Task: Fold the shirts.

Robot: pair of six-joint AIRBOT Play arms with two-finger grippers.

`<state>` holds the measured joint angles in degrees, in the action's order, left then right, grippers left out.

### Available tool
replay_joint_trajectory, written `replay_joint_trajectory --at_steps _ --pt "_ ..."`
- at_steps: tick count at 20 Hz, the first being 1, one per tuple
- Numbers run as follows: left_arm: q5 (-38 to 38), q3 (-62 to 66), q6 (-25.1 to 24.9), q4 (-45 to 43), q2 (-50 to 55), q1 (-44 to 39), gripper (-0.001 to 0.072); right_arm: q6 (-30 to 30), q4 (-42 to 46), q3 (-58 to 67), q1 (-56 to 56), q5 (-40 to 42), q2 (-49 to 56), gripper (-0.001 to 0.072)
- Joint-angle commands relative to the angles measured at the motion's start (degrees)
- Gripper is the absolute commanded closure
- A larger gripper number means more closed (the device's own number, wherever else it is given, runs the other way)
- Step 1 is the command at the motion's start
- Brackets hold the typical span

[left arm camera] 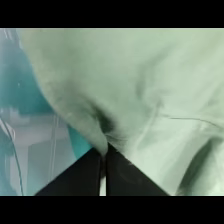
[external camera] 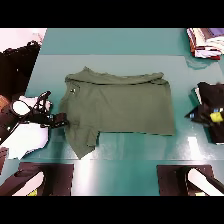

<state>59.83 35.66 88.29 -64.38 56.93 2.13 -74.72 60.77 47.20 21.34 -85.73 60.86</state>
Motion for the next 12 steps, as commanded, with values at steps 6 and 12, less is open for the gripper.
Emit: replay_joint_trajectory --at_steps 6,12 --pt "-1.97 0.72 -0.31 0.59 0.02 0.04 0.0674 4.42 -6.64 -15.98 0.72 10.49 5.90 0.0265" --pt "-1.14 0.76 -2.49 0.55 0.02 0.04 0.0675 4.59 -6.64 -15.98 -6.84 12.74 8.50 0.0534"
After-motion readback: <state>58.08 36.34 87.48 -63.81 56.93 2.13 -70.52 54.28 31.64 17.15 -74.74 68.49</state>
